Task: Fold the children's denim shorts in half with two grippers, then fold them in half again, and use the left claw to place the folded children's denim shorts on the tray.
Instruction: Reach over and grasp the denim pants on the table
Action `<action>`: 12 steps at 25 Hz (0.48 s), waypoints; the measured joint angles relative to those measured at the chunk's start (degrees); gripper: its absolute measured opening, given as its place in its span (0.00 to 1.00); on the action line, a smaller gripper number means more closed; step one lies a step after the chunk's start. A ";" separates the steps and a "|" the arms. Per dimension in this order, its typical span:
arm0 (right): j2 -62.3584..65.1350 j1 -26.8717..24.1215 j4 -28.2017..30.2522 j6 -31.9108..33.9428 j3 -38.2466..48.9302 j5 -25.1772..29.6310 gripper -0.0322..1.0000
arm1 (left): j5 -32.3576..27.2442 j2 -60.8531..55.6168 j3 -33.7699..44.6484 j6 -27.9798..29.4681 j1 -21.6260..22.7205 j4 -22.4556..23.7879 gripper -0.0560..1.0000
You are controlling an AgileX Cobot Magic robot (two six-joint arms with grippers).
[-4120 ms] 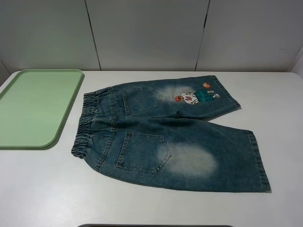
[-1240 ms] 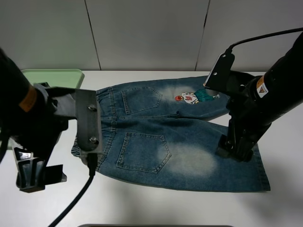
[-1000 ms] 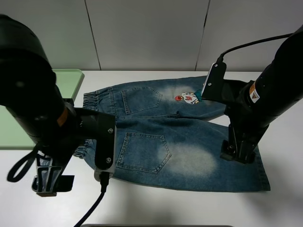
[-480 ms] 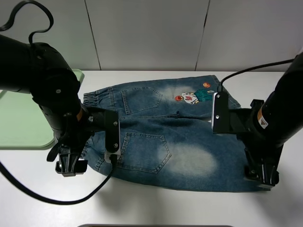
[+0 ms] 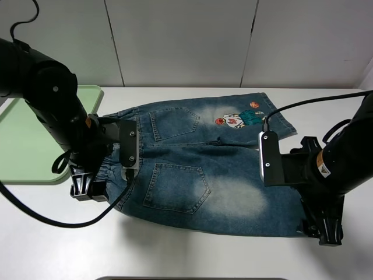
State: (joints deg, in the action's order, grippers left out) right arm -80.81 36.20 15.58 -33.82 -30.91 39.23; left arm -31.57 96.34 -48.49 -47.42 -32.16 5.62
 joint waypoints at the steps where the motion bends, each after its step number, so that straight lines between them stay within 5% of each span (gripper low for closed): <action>1: 0.00 0.00 0.00 -0.28 0.19 -0.15 0.71 | 0.22 0.50 -0.08 -0.29 0.21 -0.33 0.94; 12: -0.13 0.00 0.25 -1.42 0.43 -2.18 0.71 | 2.22 7.77 -0.14 -1.43 0.27 -1.04 0.93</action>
State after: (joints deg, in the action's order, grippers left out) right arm -80.93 36.20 15.83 -35.24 -30.48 37.06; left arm -29.35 104.12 -48.64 -48.85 -31.89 4.57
